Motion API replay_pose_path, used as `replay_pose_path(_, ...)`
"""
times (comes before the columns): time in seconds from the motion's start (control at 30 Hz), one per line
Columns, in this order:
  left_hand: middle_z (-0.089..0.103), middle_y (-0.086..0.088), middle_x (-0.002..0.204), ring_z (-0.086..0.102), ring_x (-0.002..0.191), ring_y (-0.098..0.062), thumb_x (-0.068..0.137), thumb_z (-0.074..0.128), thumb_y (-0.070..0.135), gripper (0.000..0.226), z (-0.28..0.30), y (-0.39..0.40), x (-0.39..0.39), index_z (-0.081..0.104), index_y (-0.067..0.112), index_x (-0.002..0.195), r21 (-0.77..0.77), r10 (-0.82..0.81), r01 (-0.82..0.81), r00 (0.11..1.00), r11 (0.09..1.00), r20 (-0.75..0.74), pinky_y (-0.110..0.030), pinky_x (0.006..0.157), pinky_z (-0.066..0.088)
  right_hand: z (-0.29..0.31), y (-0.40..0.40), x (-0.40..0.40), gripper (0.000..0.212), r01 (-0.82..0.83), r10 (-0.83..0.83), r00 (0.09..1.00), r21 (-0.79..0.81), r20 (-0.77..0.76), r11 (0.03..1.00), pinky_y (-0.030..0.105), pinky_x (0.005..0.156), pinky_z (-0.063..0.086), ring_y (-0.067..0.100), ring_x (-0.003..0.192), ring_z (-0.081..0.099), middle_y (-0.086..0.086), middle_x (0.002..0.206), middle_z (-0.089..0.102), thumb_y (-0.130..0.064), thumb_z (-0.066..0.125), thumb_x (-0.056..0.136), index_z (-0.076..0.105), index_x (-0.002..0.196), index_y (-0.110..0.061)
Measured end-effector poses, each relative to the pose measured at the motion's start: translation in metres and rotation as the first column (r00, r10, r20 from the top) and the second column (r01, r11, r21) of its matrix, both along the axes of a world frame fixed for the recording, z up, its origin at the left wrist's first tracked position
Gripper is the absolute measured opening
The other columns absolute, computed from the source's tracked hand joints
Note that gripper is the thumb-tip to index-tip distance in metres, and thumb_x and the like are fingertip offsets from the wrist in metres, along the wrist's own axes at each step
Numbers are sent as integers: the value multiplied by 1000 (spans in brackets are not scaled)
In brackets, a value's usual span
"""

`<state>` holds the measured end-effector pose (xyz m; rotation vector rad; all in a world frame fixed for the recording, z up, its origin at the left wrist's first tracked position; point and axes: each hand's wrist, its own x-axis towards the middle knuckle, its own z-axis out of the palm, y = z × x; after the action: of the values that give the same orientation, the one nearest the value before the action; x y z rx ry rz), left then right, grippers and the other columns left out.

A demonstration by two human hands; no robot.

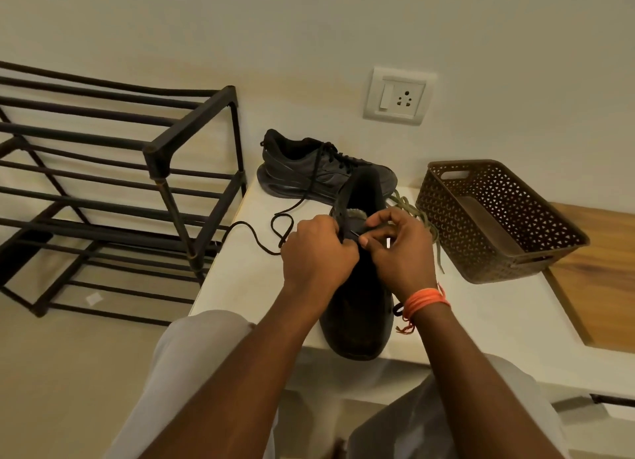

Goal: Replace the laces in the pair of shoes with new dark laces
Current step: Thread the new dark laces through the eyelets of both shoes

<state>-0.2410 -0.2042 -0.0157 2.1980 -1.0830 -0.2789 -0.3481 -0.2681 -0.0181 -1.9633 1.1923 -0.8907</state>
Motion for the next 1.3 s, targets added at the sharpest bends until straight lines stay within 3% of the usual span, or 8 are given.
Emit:
replay_pose_path(0.13, 62, 0, 80, 59, 73, -17, 85, 63, 37, 21, 1, 0, 0, 64, 16, 90, -29, -17, 17, 1000, 999, 9, -30, 61, 45, -7, 2, 5, 31, -55, 49, 998, -137, -42, 989, 19, 69, 49, 7, 77, 64, -7, 81, 67, -4, 71, 80, 54, 92, -27)
replay_pose_path(0.3, 63, 1, 78, 60, 73, -16, 88, 62, 35, 19, -1, 3, 5, 65, 16, 91, -50, -37, 36, 999, 998, -24, -31, 63, 50, -9, 0, 10, 28, -108, 110, 994, -173, -2, 979, 24, 63, 47, 6, 68, 58, -6, 83, 65, -5, 68, 83, 49, 89, -24)
replay_pose_path(0.43, 62, 0, 74, 58, 69, -15, 89, 61, 30, 14, -1, 2, 6, 64, 16, 88, -38, -57, 56, 998, 998, -33, -25, 54, 41, -12, 0, 6, 22, -84, 93, 995, -171, 48, 982, 39, 73, 57, 11, 78, 65, -6, 77, 63, -3, 66, 83, 51, 87, -17)
replay_pose_path(0.7, 55, -4, 60, 58, 61, -23, 85, 64, 19, 16, -2, -3, 15, 62, 8, 75, -70, -129, 120, 982, 990, -138, -38, 66, 55, -16, 2, 10, 17, -74, 92, 986, -127, 140, 989, 20, 66, 54, 4, 70, 63, -9, 68, 61, 0, 65, 84, 52, 80, -10)
replay_pose_path(0.87, 57, -4, 59, 63, 65, -24, 86, 63, 14, 12, -3, -2, 17, 63, 7, 76, -70, -175, 168, 976, 983, -128, -45, 71, 57, -15, -4, 10, 22, -101, 111, 992, -160, 59, 982, 26, 68, 56, 6, 67, 61, -6, 68, 62, 1, 62, 84, 50, 76, -15)
replay_pose_path(1.03, 69, -9, 79, 68, 74, -23, 88, 64, 15, 14, -1, -2, 28, 66, 9, 100, -27, -227, 226, 959, 974, -171, -44, 77, 58, -13, -13, 10, 29, -148, 148, 989, -181, -13, 972, 40, 70, 57, 13, 69, 65, -5, 69, 65, 1, 59, 81, 49, 70, -24)
replay_pose_path(1.13, 69, -4, 90, 69, 74, -14, 92, 63, 22, 22, -3, 0, 31, 62, 15, 113, -46, -239, 234, 946, 971, -219, -37, 73, 60, -13, -15, 12, 27, -139, 130, 990, -239, -56, 961, 35, 66, 56, 8, 67, 62, -10, 67, 63, -1, 60, 81, 51, 71, -24)
replay_pose_path(1.3, 67, 5, 87, 67, 57, -9, 95, 59, 29, 11, -6, -3, 28, 65, 22, 101, -114, -123, 108, 983, 988, -134, -30, 63, 56, -18, -12, 15, 25, -117, 107, 993, -293, -50, 949, 37, 64, 56, 15, 67, 60, -3, 71, 62, -4, 64, 83, 49, 79, -24)
